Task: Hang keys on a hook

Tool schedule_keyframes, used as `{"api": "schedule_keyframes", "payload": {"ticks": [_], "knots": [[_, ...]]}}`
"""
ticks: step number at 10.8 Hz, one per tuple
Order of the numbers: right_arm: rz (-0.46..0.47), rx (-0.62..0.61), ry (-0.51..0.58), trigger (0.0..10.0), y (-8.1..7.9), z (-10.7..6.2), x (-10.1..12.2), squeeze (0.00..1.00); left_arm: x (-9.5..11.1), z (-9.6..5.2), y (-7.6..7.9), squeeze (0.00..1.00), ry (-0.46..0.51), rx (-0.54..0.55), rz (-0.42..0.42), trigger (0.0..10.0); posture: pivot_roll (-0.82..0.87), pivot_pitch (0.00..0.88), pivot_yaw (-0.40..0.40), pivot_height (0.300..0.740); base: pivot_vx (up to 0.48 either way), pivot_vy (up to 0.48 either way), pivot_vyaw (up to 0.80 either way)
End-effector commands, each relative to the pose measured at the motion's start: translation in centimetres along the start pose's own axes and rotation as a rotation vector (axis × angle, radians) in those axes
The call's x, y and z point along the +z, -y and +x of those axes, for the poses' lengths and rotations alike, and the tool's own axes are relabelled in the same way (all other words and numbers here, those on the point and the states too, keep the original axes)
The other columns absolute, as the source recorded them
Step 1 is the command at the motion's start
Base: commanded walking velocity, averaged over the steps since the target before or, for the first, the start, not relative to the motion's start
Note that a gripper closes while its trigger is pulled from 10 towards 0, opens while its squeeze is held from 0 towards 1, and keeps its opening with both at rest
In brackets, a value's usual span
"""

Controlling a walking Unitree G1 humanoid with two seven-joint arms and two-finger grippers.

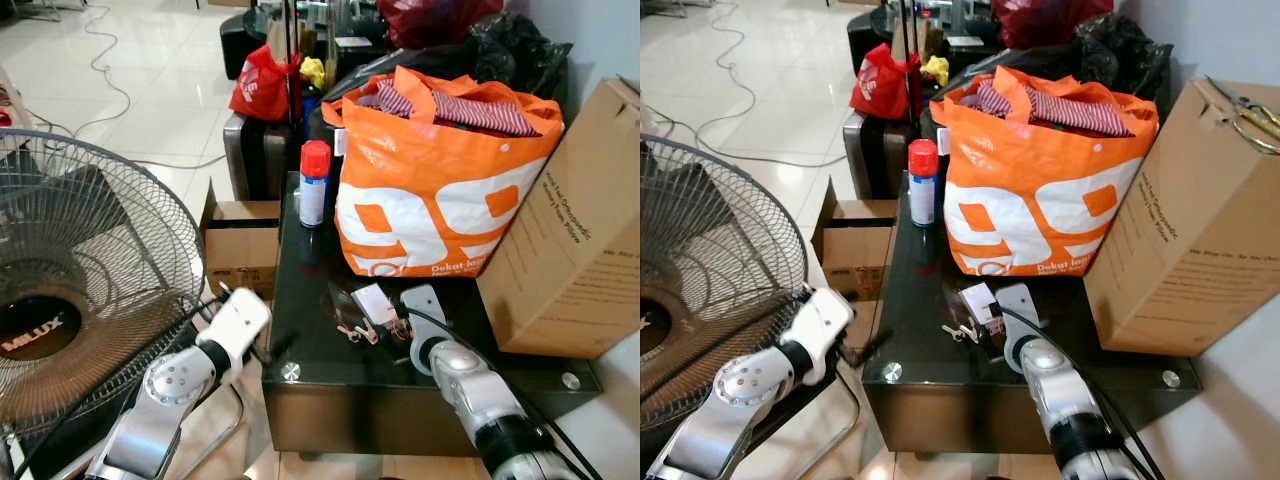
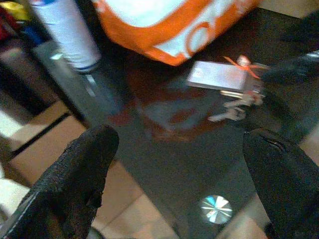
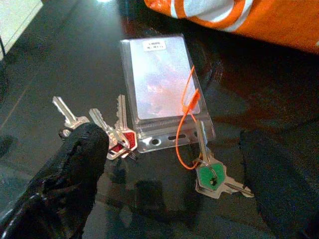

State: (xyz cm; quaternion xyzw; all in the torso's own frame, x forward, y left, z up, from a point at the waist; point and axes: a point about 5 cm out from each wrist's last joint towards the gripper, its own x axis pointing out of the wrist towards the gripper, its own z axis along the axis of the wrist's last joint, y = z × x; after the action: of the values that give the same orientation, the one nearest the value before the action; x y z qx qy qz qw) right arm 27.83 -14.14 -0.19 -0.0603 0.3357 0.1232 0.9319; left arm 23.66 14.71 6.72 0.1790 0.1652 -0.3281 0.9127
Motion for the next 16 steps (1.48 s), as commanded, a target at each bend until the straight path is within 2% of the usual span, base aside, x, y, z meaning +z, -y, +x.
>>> {"api": "schedule_keyframes", "payload": {"ticks": [1,2,3,4,9,16], "knots": [[0.02,-0.006,0.029,10.0,0.0,0.3,0.7,0.0,0.2,-0.2,0.5,0.0,0.001,-0.045,0.007,10.0,-0.02,0.0,-0.048,0.74,0.0,0.0,0.0],[0.017,-0.009,0.032,9.0,-0.1,0.4,0.8,0.0,0.2,-0.2,0.5,0.0,0.001,-0.049,0.008,10.0,-0.02,0.0,-0.048,0.74,0.0,0.0,0.0],[0.019,-0.035,0.028,2.7,-0.1,0.7,1.0,0.0,0.2,-0.3,0.5,0.0,-0.003,-0.056,0.009,10.0,-0.01,0.004,-0.051,0.74,0.0,0.0,0.0],[0.025,-0.046,0.024,0.2,-0.1,0.9,1.1,0.0,0.2,-0.4,0.4,0.0,-0.005,-0.059,0.01,10.0,-0.01,0.008,-0.051,0.74,0.0,0.0,0.0],[-0.02,-0.118,0.012,0.0,0.1,1.6,1.0,0.0,0.6,-0.5,0.3,0.0,-0.005,-0.072,0.017,10.0,0.0,0.048,-0.046,0.74,0.0,0.0,0.0],[-0.036,-0.195,-0.036,0.0,0.5,1.7,0.0,0.0,0.5,-2.1,0.7,0.0,-0.039,-0.104,0.027,10.0,0.04,0.13,-0.034,0.74,0.0,0.0,0.0]]}}
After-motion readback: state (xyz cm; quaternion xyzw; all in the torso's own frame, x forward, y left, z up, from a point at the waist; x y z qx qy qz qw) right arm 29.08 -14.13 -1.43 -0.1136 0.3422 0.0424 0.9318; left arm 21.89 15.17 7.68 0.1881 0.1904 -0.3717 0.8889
